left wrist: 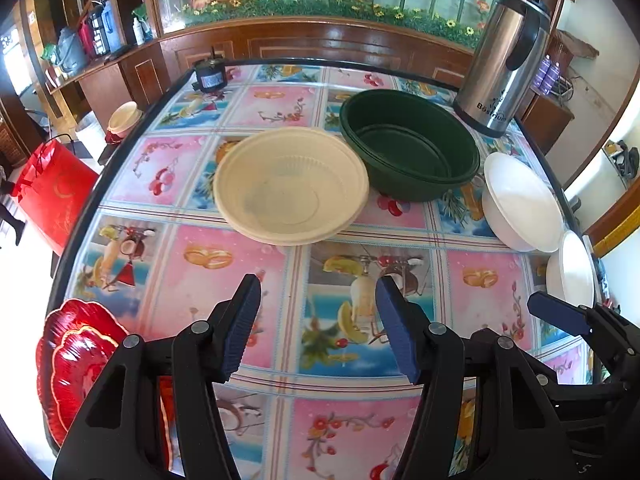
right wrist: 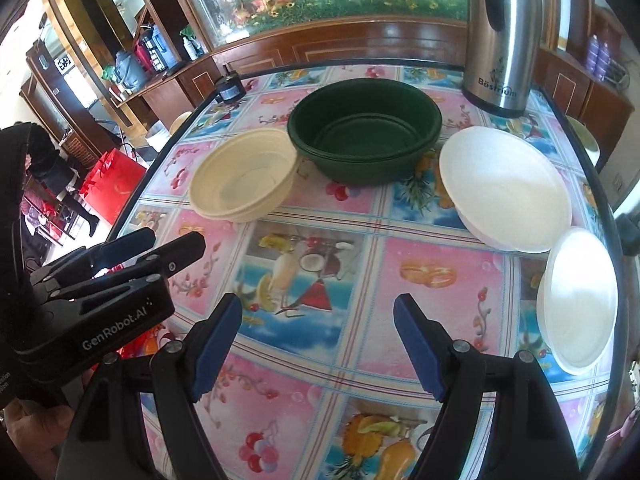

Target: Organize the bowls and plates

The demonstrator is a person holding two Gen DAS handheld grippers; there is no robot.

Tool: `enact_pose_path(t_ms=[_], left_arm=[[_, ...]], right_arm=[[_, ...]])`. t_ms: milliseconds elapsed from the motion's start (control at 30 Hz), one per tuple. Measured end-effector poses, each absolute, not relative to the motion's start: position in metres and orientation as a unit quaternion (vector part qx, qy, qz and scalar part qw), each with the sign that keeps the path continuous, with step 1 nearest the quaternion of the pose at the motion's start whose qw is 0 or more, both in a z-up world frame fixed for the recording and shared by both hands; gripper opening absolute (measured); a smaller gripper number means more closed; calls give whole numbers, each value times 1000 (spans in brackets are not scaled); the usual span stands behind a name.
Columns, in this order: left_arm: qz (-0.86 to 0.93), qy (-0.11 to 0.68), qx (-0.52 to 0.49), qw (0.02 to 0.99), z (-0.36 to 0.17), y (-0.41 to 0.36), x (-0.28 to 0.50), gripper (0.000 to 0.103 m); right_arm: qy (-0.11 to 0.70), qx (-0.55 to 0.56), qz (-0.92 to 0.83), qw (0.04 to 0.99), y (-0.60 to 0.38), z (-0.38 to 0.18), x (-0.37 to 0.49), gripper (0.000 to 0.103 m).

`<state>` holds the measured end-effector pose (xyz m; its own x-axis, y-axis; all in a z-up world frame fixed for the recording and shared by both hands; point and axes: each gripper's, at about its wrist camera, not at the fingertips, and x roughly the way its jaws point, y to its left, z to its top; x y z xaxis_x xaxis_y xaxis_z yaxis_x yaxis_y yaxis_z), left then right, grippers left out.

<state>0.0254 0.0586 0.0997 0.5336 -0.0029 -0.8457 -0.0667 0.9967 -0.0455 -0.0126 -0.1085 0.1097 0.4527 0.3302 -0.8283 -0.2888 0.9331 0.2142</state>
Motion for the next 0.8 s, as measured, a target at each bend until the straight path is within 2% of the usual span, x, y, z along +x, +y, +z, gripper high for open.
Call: enact_pose_path(t_ms=[800], left_arm=[[18,510,-38,859,69,31,49,60]], right_arm=[[510,33,171,842,-138,93,6,79]])
